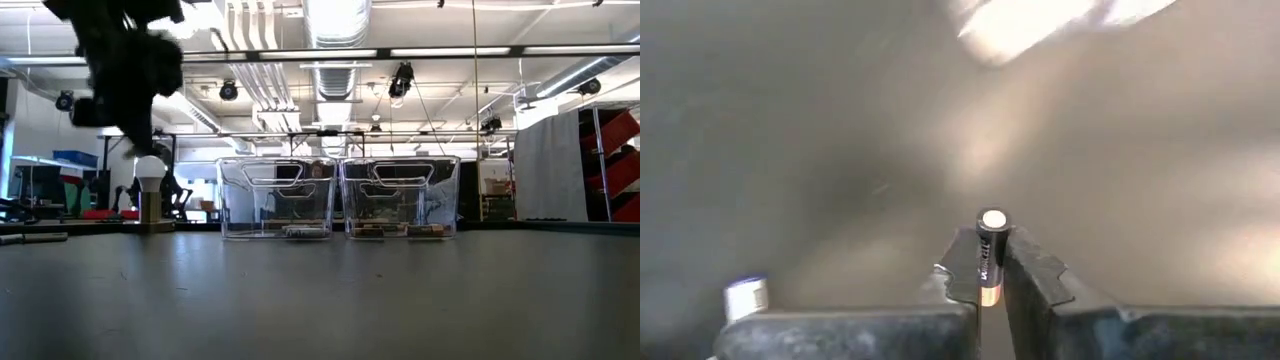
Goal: Sort batteries
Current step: Put the brown battery into the right transparent bin
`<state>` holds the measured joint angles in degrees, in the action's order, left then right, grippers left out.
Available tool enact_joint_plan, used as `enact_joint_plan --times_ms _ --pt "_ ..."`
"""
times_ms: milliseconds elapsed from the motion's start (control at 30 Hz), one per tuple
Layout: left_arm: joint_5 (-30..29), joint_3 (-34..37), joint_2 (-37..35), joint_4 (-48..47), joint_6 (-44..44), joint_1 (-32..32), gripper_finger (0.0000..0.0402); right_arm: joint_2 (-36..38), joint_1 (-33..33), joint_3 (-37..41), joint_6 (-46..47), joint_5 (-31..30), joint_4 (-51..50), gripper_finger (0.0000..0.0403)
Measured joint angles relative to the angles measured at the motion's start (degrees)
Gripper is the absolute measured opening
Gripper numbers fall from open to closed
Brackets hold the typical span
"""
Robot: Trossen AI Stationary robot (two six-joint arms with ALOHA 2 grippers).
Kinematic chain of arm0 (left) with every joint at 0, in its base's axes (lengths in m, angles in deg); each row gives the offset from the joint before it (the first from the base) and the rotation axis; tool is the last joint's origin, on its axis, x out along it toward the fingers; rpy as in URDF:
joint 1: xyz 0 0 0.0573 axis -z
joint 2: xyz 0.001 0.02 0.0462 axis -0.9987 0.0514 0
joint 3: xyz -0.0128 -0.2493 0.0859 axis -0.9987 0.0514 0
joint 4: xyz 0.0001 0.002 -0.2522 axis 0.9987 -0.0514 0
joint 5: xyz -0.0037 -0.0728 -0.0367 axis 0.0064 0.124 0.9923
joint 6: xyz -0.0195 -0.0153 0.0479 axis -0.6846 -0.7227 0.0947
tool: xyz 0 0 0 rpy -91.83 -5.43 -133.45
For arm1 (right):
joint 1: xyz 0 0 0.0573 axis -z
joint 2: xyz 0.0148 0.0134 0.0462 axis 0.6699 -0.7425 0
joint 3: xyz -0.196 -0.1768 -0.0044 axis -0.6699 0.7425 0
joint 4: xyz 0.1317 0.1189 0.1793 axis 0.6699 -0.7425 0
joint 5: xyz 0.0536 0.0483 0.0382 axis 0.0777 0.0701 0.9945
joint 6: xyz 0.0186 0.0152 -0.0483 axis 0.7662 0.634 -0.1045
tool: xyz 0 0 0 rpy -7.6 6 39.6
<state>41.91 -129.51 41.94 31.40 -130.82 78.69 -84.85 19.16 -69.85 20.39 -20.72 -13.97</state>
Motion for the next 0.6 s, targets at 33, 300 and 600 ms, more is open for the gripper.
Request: enact_joint_plan --times_ms 33,300,600 --pt "-1.8 -0.6 -2.0 1.5 -3.5 2.3 0.0003 0.0 0.0 0.8 -0.7 0.0 1.4 0.0071" --pt "-29.4 -3.3 -6.1 32.5 -8.9 22.2 0.0005 0.2 1.4 10.8 1.2 -3.7 20.7 0.0131" --pt "-36.9 -9.4 8.5 77.8 20.8 27.2 0.0008 -0.9 6.0 15.6 8.6 -4.0 34.1 0.0156"
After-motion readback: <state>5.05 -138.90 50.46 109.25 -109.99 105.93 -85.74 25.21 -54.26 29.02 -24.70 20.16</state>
